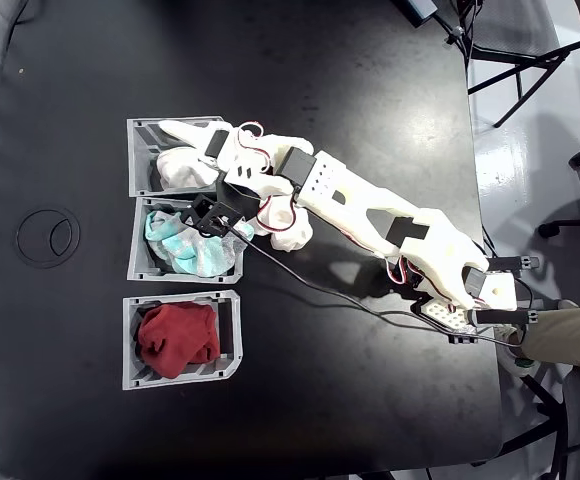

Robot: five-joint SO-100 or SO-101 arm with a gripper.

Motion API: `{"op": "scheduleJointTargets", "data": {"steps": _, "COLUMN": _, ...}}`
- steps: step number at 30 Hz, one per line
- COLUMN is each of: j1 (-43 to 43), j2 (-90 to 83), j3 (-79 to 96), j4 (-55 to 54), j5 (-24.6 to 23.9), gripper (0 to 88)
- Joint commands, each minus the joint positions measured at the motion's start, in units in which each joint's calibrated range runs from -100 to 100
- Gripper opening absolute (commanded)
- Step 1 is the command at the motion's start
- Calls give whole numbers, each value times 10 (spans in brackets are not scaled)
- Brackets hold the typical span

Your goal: Put the sock in the container

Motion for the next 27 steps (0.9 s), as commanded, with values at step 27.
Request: {"op": "scheduleJointTargets", "data": {"steps": 27, "j1": -122, "j2": -308, "j3": -49, "j4": 479, "j5": 0, "gripper": 13}}
